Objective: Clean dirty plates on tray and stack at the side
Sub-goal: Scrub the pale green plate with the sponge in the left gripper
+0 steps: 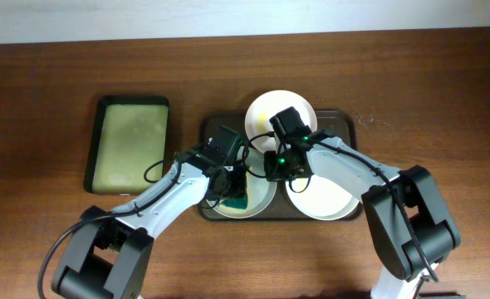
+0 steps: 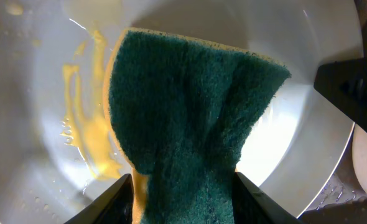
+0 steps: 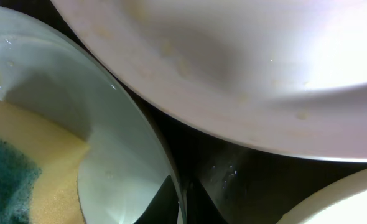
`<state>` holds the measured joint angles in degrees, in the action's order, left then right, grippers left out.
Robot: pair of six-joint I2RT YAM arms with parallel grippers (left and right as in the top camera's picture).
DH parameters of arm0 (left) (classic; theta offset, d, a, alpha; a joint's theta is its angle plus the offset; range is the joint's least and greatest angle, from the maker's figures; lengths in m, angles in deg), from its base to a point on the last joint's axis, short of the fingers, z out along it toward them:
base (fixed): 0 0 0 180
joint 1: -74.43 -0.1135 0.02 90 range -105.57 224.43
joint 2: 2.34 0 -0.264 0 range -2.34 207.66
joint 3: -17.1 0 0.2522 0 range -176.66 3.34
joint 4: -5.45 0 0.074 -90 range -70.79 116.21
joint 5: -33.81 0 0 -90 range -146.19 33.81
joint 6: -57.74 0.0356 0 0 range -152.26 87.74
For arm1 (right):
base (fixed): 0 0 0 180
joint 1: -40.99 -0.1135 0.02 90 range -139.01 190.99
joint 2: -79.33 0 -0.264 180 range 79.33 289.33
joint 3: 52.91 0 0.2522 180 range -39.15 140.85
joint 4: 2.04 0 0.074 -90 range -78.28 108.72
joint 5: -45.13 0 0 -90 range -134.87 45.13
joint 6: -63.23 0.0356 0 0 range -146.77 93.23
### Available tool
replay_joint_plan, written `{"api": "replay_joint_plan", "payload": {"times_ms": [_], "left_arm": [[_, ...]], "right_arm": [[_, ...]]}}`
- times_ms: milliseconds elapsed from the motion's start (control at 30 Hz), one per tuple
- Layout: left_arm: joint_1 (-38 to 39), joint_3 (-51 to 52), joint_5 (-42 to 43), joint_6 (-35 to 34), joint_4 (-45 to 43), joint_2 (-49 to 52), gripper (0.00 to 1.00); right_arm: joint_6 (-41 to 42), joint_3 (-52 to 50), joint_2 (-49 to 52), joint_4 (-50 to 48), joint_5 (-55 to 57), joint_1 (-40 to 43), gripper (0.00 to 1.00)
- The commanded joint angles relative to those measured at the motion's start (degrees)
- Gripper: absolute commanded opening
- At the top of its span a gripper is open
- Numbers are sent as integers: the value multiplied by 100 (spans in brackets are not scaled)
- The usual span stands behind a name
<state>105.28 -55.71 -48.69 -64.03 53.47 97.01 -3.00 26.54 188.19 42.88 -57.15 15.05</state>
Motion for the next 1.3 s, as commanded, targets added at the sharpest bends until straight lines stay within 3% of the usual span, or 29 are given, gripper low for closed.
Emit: {"api": "replay_joint_plan", "payload": {"times_ms": [0, 233, 600, 900, 1033, 1267], "left_arm": [[17, -109, -4, -55, 44, 63, 44], [17, -101, -166, -57, 52, 105, 0], [11, -101, -1054, -55, 201, 103, 0], [-37, -133, -3333, -55, 435, 103, 0], [-35, -393, -3220, -52, 463, 46, 0], [-20, -678, -750, -166, -142, -4, 0]], "right_arm": [[9, 37, 63, -15, 31, -35, 8], [9, 37, 63, -15, 31, -35, 8], [7, 37, 63, -13, 33, -35, 8], [7, 37, 63, -11, 96, -35, 4], [7, 37, 63, -13, 92, -37, 4], [7, 37, 63, -13, 92, -37, 4]]}}
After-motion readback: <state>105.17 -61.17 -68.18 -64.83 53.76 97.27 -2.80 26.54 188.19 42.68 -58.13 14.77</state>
